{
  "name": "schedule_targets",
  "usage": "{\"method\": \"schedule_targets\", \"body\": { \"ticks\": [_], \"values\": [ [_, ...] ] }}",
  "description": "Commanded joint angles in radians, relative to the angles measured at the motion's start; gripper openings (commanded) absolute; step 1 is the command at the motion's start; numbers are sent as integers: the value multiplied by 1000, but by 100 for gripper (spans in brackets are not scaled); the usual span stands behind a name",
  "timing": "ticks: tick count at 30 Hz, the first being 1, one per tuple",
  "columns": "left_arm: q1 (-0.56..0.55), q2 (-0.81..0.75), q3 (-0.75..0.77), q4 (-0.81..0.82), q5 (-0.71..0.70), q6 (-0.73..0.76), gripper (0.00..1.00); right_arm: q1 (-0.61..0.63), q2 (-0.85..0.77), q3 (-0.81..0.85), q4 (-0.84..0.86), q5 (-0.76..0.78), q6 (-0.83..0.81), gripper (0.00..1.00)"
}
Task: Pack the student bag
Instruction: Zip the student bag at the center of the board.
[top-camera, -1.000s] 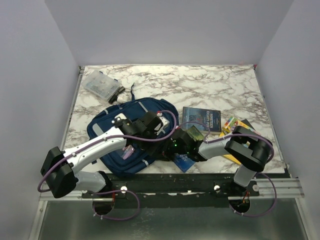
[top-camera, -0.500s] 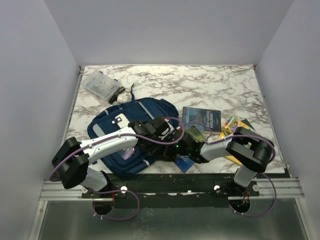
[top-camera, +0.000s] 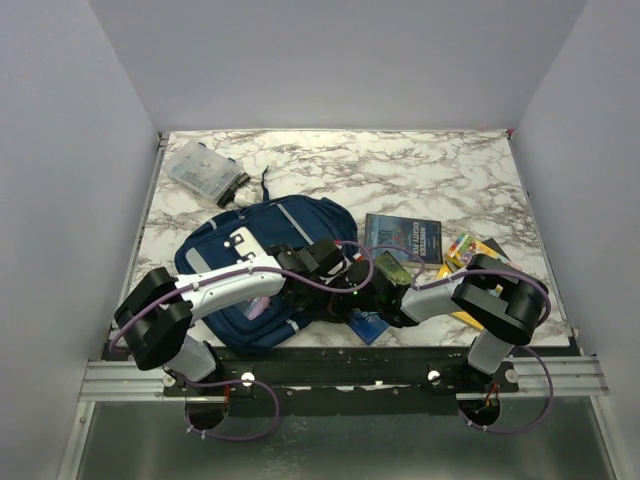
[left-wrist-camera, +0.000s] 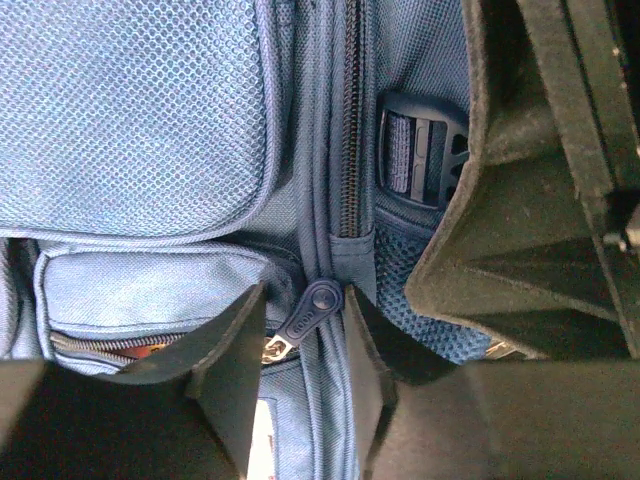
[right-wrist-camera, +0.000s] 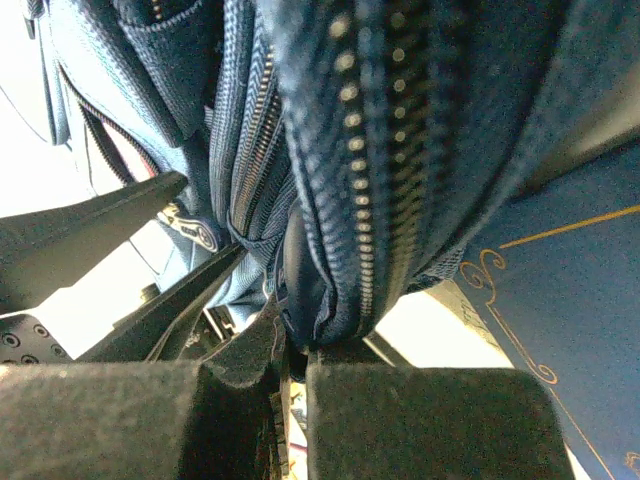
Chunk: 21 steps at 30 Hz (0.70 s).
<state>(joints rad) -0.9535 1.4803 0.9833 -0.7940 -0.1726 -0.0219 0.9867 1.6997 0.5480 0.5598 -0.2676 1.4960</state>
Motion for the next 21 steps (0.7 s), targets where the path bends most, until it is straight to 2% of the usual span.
{"method": "schedule_targets", "body": {
  "ticks": [1, 6, 10, 14, 21],
  "values": [
    [-7, 15, 11, -8, -31, 4, 34, 0, -14, -17, 20, 9, 7, 1],
    [-6, -55, 8, 13, -57, -15, 24, 0, -9, -20, 27, 4, 6, 1],
    [-3, -113, -3, 40, -47, -60, 7, 0, -11, -19, 29, -3, 0, 1],
    [14, -135, -16, 56, -31, -102, 0, 0, -17, -19, 23, -2, -6, 1],
    [28, -129, -18, 57, -93, -184, 0, 0, -11, -11, 9, -7, -17, 1]
  ]
}}
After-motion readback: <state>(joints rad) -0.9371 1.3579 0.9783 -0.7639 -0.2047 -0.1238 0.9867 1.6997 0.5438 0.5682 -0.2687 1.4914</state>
